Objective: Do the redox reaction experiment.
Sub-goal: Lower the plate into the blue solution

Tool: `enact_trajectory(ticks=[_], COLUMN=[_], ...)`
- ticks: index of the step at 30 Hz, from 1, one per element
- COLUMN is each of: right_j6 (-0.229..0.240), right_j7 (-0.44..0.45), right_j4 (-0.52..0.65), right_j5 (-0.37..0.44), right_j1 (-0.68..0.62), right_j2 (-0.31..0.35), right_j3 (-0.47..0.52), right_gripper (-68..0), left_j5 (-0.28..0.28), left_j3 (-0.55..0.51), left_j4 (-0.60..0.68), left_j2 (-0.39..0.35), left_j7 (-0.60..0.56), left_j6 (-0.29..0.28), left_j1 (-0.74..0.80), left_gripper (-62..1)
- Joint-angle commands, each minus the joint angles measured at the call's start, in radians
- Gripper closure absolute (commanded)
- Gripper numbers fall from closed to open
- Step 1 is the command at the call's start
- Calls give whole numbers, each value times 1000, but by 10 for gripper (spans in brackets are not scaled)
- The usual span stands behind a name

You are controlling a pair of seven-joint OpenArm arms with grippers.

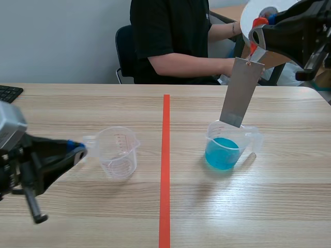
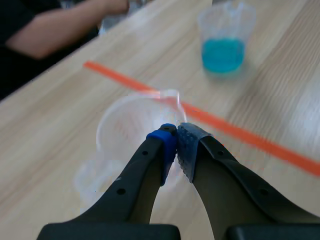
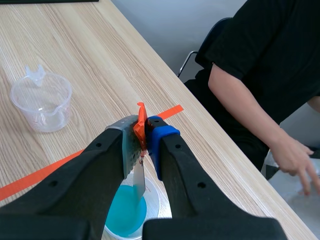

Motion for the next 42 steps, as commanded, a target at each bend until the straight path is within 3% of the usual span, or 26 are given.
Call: enact_trajectory(ticks=[1,7,13,18,27,39,42], right_j6=[-3,20,71,72,72,82,82], right_j7=[26,98,159,200,291,416,417], right_j4=[-3,-66,-127,-164,-253,-409,-418], right_j5=[11,2,-24,-74,-164,-306,-308], right_j1=[12,12,12,12,18,37,37], right_j2=[8,8,-5,-17,-48,-106,-109], right_j3=[5,2,-22,-51,-107,-170,-175], right_gripper=[-13,-13,-13,-13,-13,-13,-13], left_j5=[-3,-2,-2,-1,2,2,2], left_j3=[-38,-249,-398,-473,-499,-499,-499], left_j4=[-12,-12,-12,-12,-13,-13,-13], left_j2=[7,35,162,273,420,468,468], left_j7=[-14,-7,-7,-7,6,54,54], left_j6=[-1,47,73,77,80,79,79], left_j1=[85,420,646,769,879,881,881], left_gripper=[-49,-49,-49,-49,-49,-49,-49])
